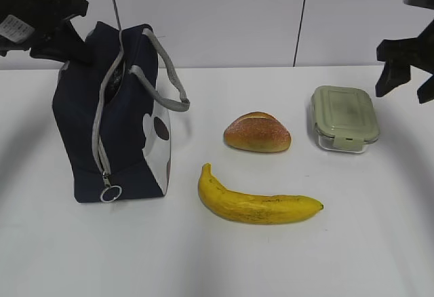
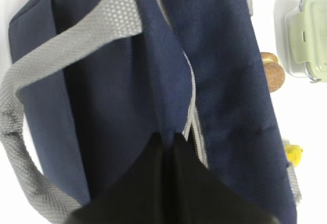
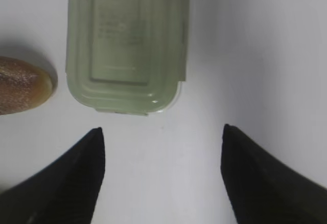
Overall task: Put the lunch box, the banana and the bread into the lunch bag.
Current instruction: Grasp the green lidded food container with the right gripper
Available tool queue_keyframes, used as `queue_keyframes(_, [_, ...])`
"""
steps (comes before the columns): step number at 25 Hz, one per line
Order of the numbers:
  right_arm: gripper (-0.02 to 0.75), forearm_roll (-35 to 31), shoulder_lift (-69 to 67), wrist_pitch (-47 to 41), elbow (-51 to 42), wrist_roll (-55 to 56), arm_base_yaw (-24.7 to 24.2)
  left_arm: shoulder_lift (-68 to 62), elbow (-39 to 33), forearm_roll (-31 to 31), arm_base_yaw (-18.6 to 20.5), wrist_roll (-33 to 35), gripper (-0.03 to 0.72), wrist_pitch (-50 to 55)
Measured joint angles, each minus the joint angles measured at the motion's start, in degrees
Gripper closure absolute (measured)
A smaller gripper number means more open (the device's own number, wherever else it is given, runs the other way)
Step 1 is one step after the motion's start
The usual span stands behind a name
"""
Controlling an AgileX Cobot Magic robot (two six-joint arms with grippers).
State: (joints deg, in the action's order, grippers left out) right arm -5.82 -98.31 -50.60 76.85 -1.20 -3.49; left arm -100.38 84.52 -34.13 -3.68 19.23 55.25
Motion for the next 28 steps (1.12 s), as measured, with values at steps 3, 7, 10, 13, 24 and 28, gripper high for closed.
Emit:
queue_keyframes(3, [0.214,-4.7,-4.5,-2.9,5.3,-3.8,-0.5,0.0,0.0,0.0,0.0,0.0,0.690,0.2])
queue_keyframes(7, [0.214,-11.1,-8.9,-5.5,9.7,-10.5,-3.0,0.0,0.0,0.0,0.0,0.0,0.690,0.5])
queue_keyframes(10, [0.214,-16.0,-11.1,-6.8,10.5,-16.1,-6.0,0.0,0.0,0.0,0.0,0.0,0.690,0.6])
queue_keyframes(13, [0.214,-21.3,-13.3,-9.0,10.5,-22.2,-9.6,0.0,0.0,0.0,0.0,0.0,0.690,0.7])
queue_keyframes(24, [0.214,-35.1,-23.3,-16.4,13.4,-41.8,-17.4,0.0,0.0,-0.1,0.0,0.0,0.690,0.9])
queue_keyframes(28, [0.214,-40.1,-28.5,-17.5,17.6,-44.4,-19.3,0.0,0.0,-0.1,0.0,0.0,0.690,1.0])
